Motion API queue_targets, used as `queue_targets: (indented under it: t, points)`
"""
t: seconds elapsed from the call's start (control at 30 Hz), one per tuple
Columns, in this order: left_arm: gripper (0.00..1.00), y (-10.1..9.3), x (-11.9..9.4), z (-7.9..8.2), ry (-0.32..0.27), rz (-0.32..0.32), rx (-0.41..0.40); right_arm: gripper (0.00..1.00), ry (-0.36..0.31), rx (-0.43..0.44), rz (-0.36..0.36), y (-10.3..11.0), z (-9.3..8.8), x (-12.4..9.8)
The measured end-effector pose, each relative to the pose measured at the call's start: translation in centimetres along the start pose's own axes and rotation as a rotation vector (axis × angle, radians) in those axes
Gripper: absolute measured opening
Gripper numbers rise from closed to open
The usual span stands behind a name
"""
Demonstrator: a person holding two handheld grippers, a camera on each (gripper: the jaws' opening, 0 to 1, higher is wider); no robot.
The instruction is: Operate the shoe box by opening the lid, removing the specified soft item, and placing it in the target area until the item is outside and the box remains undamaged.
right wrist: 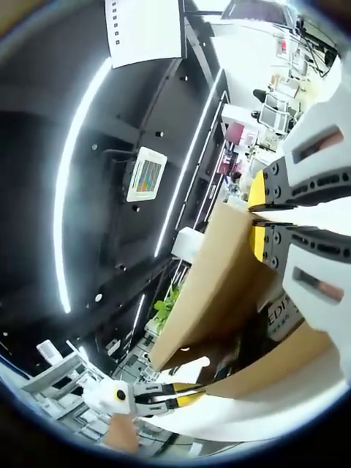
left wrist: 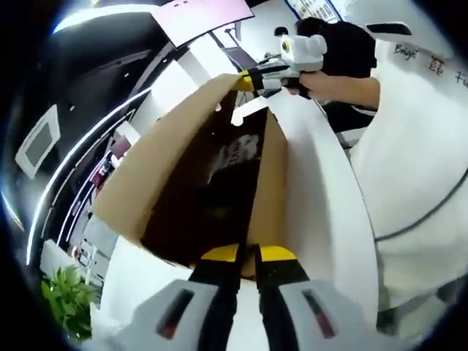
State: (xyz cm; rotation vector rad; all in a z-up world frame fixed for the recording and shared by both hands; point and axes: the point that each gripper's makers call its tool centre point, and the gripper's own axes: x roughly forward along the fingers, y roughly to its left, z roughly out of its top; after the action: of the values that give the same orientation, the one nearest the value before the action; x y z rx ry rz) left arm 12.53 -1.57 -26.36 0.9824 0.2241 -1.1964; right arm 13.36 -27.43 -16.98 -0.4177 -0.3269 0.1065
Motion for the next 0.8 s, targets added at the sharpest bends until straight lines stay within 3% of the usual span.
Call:
queue_targets:
  t: [0.1, 0.17, 0.3, 0.37, 0.43, 0.53, 0.67, 0.8]
  points:
    - [0.07, -0.1, 0.1, -0.1, 0.026, -0.055, 0.036, 0.04, 0.005, -0.014, 0.008, -0.1, 0.2, 0.2]
    - [0.06, -0.2, 0.0, -0.2, 0.043, -0.096, -0.021, 0.04, 0.008, 0.005, 0.019, -0.3, 0.3, 0.2]
    - [0.05, 0.0, 0.2, -0.1, 0.060, -0.100, -0.021, 0.04, 0.015, -0.044, 0.043, -0.2, 0.3, 0.4]
    - [0.05, -0.1, 0.2, -0.2, 0.062, -0.121, -0.109, 0.04, 0.016, -0.054, 0.040, -0.2, 0.3, 0.4]
    - [0.05, 0.0, 0.2, -0.2, 0.051, -0.120, -0.074, 0.04, 0.025, -0.074, 0.036, -0.2, 0.3, 0.6]
    - [0.05, 0.0, 0.2, -0.2, 0.054, -0.131, -0.094, 0.05, 0.035, -0.114, 0.033, -0.2, 0.4, 0.7]
    - [0.05, -0.3, 0.2, -0.1, 0.039, -0.126, -0.004, 0.05, 0.042, -0.106, 0.031, -0.4, 0.6, 1.0]
    - [0.05, -0.2, 0.3, -0.1, 0.067, -0.132, -0.039, 0.05, 0.054, -0.131, 0.021, -0.5, 0.7, 1.2]
